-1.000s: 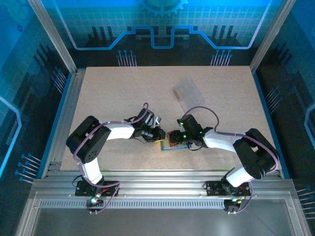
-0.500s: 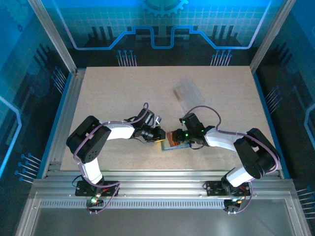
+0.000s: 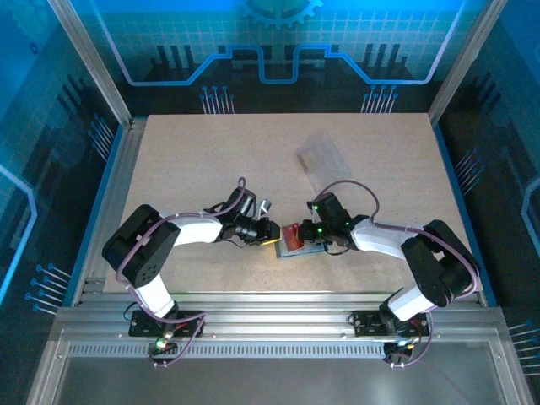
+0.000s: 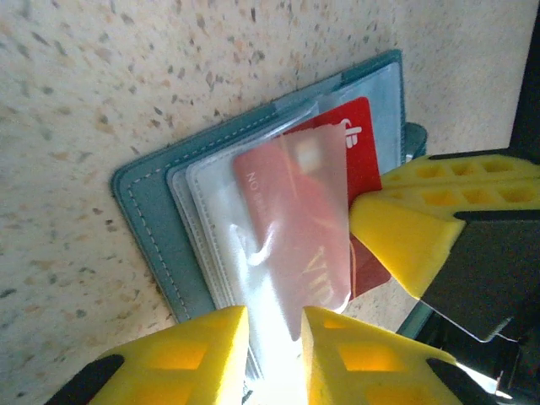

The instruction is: Put the credit cards into the card holder

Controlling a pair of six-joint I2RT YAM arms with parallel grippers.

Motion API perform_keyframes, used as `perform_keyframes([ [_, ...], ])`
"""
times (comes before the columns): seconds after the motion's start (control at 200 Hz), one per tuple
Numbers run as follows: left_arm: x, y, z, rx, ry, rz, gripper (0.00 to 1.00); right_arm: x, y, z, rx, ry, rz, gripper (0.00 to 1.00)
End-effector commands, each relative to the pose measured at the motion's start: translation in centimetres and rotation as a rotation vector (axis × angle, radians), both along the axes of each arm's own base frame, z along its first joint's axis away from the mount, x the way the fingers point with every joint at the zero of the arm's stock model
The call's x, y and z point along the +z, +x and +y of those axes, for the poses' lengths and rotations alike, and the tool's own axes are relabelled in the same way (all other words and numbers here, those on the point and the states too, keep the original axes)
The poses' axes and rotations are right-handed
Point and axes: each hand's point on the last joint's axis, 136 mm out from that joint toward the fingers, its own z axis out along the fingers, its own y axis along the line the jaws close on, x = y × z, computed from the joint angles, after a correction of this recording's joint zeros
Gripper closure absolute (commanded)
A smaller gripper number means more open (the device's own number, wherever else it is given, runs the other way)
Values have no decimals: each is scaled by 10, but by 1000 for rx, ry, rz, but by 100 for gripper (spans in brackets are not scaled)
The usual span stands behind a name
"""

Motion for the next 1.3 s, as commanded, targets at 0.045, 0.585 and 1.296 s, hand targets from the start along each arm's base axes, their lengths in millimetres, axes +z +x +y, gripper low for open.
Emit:
perform_keyframes([
  [0.045,3,5,8,36,-13,4,78,-8,-3,-9,-13,-40,35,97],
  [0.585,-31,6,11,59,57,94,82,-18,-10,-5,-7,-26,70,100],
  [1.296,-35,3,13,76,85,113,83,-25,-28,11,6,-3,113,100],
])
